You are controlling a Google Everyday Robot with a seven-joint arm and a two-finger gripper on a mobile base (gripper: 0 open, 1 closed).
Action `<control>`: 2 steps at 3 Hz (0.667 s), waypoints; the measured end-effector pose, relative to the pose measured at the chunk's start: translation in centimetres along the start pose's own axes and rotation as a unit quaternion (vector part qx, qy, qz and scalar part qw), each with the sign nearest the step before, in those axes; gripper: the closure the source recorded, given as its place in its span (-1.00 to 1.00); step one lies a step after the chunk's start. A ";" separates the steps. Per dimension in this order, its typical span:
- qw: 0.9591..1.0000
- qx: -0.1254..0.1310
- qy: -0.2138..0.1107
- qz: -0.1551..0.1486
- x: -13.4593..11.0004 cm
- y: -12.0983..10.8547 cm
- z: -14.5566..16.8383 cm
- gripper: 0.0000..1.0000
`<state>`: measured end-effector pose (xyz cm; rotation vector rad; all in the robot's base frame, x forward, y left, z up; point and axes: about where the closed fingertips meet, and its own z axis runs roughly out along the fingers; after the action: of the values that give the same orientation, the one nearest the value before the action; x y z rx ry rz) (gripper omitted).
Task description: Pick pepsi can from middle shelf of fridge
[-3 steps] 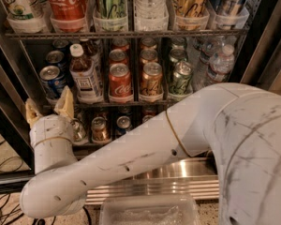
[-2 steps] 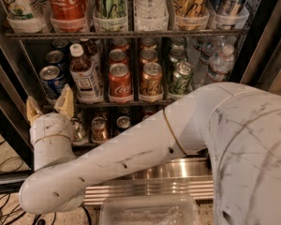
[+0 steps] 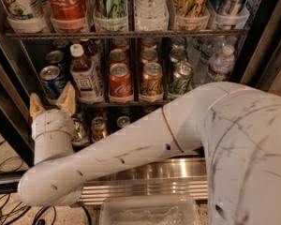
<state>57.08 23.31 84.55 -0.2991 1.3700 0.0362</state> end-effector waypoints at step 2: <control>0.999 0.012 0.032 -0.002 1.2 -0.4 3.6 -0.24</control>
Offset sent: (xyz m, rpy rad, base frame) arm 0.0144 -0.0026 -0.0100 -0.0184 0.0522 -0.0326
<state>60.82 23.56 84.11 -0.2856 1.4318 0.0061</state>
